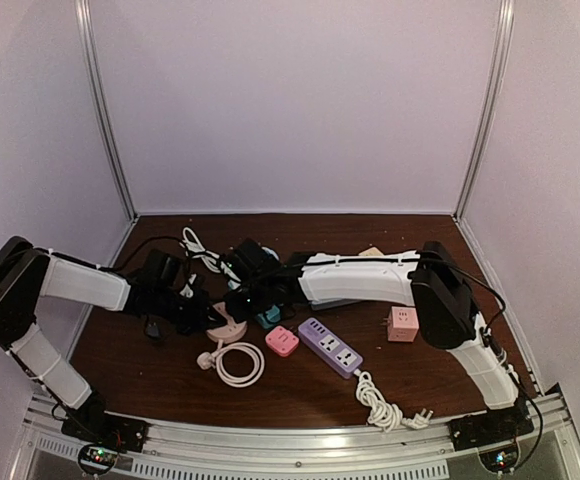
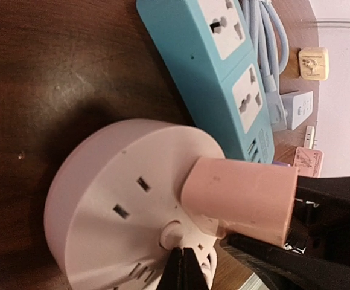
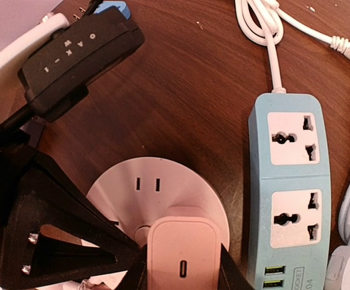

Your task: Pull the plug off the socket

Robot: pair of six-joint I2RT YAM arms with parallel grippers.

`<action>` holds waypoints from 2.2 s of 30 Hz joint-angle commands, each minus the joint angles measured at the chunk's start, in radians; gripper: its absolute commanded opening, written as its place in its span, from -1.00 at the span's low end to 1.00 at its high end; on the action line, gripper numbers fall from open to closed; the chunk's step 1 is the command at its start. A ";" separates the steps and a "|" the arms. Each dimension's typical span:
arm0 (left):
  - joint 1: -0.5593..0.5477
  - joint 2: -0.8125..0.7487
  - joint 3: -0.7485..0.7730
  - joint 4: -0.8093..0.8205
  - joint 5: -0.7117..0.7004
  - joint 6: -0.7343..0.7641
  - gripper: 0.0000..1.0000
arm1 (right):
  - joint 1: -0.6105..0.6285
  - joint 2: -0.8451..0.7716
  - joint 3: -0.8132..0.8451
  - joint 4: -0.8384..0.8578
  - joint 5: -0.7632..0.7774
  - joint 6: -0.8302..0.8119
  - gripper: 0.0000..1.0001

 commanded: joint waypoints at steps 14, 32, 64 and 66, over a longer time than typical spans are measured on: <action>0.001 0.132 -0.028 -0.214 -0.154 0.020 -1.00 | 0.043 -0.089 -0.039 0.158 0.029 -0.069 -0.80; 0.002 0.136 -0.030 -0.229 -0.154 0.006 -1.00 | 0.075 -0.133 -0.109 0.208 0.092 -0.159 -0.81; -0.034 -0.037 0.359 -0.274 -0.123 0.125 -0.95 | -0.392 -0.210 -0.292 0.384 -0.345 0.223 -0.84; -0.044 -0.043 0.387 -0.274 -0.125 0.125 -0.95 | -0.423 -0.176 -0.274 0.397 -0.361 0.252 -0.82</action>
